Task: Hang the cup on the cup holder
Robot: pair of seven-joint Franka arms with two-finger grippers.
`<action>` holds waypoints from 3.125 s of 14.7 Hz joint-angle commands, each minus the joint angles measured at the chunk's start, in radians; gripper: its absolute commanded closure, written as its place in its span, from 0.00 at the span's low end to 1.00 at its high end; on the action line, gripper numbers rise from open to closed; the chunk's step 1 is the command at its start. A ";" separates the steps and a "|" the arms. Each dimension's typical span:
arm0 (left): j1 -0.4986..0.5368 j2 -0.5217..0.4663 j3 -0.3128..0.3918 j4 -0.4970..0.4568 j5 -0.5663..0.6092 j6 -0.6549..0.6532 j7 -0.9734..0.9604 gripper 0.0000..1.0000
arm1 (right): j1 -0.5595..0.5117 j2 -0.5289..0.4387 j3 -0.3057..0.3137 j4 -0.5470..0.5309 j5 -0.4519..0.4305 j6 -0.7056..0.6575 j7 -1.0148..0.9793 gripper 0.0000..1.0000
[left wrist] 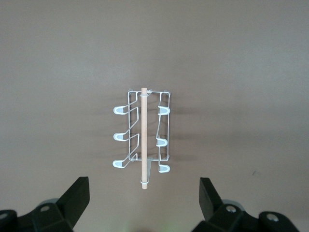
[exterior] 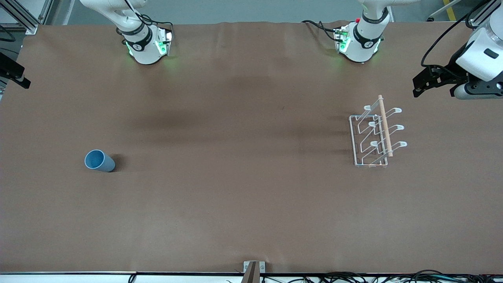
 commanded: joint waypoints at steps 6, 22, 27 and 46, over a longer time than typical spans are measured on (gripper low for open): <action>0.002 0.016 0.001 0.030 0.001 -0.012 0.016 0.00 | 0.009 0.008 -0.015 0.004 0.001 0.000 0.006 0.00; 0.000 0.030 -0.001 0.047 -0.001 -0.018 0.016 0.00 | -0.054 0.037 -0.019 -0.048 0.002 0.058 -0.001 0.00; 0.000 0.030 -0.001 0.046 -0.001 -0.021 0.017 0.00 | -0.134 0.144 -0.019 -0.223 0.004 0.325 -0.063 0.00; -0.007 0.036 -0.007 0.049 0.008 -0.024 0.017 0.00 | -0.114 0.436 -0.013 -0.508 0.084 0.841 -0.117 0.02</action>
